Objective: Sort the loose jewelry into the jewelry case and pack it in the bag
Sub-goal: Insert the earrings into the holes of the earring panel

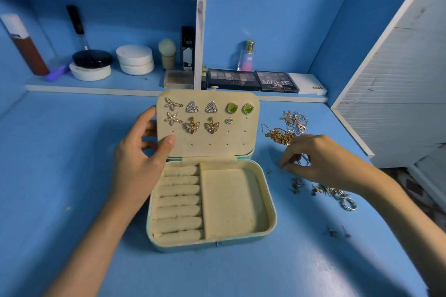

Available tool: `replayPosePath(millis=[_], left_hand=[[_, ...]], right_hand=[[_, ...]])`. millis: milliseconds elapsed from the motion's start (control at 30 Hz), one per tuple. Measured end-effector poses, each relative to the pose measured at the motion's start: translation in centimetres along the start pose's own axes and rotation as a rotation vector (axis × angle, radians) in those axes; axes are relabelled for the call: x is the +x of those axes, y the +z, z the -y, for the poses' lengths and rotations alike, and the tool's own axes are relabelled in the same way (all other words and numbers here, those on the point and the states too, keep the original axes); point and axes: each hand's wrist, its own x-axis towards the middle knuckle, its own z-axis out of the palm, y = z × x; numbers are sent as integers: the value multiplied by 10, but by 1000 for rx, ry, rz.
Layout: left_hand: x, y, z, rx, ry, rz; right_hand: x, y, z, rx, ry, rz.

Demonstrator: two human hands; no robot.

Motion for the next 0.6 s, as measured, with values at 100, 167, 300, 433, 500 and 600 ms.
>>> replayPosePath(millis=[100, 167, 300, 433, 500, 600], left_hand=[[0, 0, 0, -4, 3, -3], [-1, 0, 1, -6, 4, -5], [-1, 0, 1, -10, 3, -1], [-1, 0, 0, -12, 1, -1], [0, 0, 0, -8, 3, -3], [0, 0, 0, 3, 6, -6]], right_hand=[[-1, 1, 0, -3, -8, 18], [-1, 2, 1, -6, -24, 28], [0, 4, 1, -14, -55, 26], [2, 8, 0, -13, -69, 4], [2, 9, -1, -29, -78, -8], [2, 11, -2, -66, -71, -20]])
